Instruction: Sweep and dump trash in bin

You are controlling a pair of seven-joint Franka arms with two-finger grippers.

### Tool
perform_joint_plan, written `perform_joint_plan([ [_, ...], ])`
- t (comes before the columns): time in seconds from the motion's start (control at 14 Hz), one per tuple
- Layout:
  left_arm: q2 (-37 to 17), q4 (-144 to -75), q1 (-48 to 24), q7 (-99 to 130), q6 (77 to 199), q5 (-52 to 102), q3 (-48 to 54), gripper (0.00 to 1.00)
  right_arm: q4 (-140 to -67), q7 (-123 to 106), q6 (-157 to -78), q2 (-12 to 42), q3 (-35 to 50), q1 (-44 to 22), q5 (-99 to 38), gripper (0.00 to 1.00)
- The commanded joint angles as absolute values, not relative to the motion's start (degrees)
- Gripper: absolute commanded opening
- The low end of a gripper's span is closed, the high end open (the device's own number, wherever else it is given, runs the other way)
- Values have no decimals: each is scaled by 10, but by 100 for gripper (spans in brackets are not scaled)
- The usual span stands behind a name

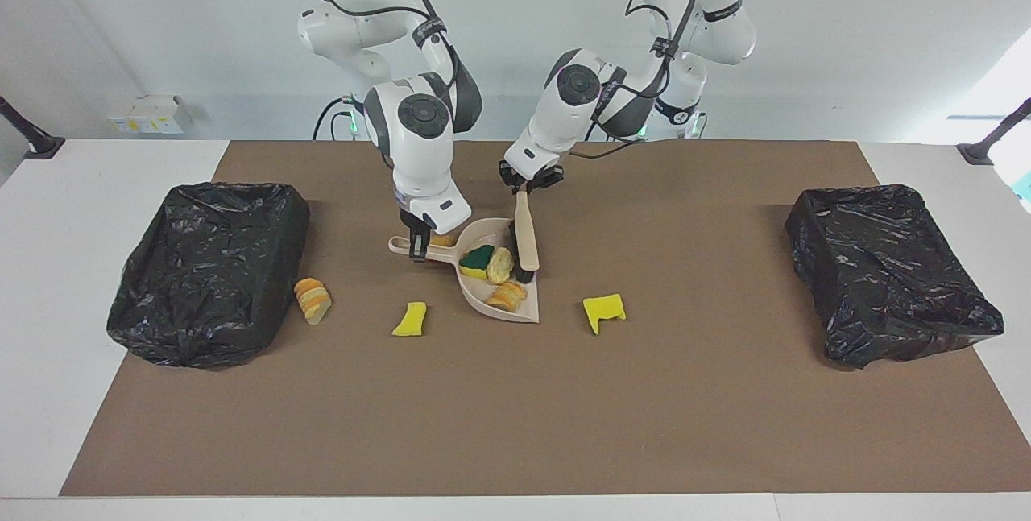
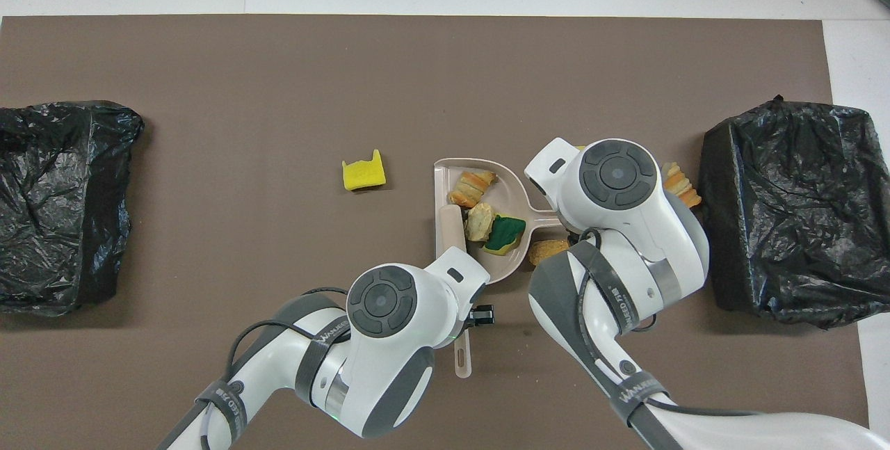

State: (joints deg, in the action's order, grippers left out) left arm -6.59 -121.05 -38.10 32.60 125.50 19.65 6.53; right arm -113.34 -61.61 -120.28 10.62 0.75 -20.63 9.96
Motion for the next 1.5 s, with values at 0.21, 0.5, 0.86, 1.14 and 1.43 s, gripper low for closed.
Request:
perform_joint_plan([
  [0.21, -53, -1129, -309, 317, 1110, 49, 64, 0, -1146, -624, -1223, 103, 11, -204, 107, 0],
  [0.5, -71, -1095, -201, 191, 1081, 45, 65, 0, -1146, -624, -1223, 103, 11, -205, 107, 0],
  [0.86, -119, -1089, -134, 44, 1143, 16, 64, 0, -1146, -624, -1223, 103, 11, -204, 107, 0],
  [1.14, -125, -1108, -170, 29, 1167, 7, 68, 0, -1146, -624, -1223, 103, 11, -205, 106, 0],
  [1.43, -123, -1124, -253, 29, 1186, 13, 71, 0, -1146, -624, -1225, 103, 11, -205, 106, 0],
])
